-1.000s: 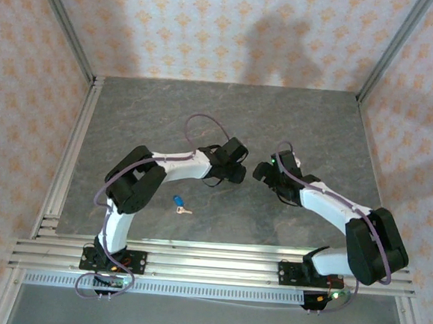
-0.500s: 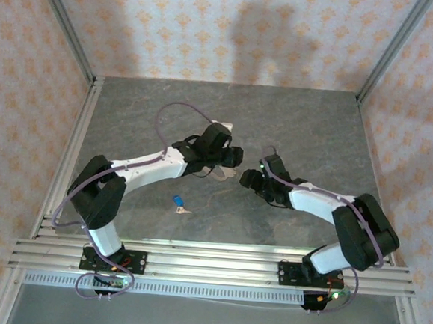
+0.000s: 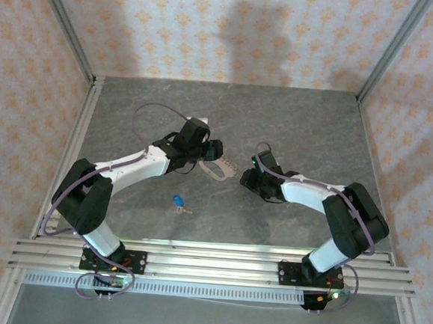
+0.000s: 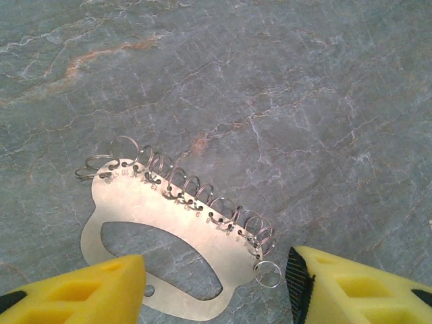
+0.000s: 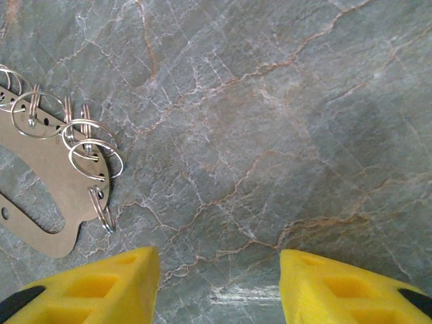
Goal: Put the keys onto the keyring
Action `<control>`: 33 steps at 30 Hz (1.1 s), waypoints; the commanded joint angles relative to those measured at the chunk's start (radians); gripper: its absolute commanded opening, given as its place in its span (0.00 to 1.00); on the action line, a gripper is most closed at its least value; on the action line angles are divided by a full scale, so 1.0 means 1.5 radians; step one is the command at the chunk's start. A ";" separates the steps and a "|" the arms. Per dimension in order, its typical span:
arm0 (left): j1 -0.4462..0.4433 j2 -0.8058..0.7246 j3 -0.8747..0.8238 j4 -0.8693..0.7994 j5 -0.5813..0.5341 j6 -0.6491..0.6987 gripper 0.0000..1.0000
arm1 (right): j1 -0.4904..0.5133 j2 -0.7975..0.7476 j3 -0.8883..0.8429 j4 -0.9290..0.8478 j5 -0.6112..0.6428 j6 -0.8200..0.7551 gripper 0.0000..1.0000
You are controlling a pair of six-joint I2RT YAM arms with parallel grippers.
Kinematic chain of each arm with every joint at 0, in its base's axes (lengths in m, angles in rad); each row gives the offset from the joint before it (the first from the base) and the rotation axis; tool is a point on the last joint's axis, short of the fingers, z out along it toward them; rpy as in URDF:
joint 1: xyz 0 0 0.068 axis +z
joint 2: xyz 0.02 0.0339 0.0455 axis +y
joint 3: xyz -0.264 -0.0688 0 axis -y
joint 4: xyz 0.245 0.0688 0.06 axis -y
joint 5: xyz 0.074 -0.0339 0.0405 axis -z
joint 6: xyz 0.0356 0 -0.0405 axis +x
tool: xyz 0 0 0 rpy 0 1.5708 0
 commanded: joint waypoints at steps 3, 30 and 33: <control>0.010 -0.021 -0.011 0.022 -0.001 -0.008 0.59 | 0.034 0.017 0.035 0.086 -0.035 0.009 0.49; 0.026 -0.037 -0.026 0.025 0.009 -0.005 0.60 | 0.036 0.089 0.092 0.077 -0.025 0.009 0.42; 0.026 -0.037 -0.027 0.027 0.010 -0.006 0.60 | 0.036 0.096 0.097 0.076 -0.026 0.009 0.38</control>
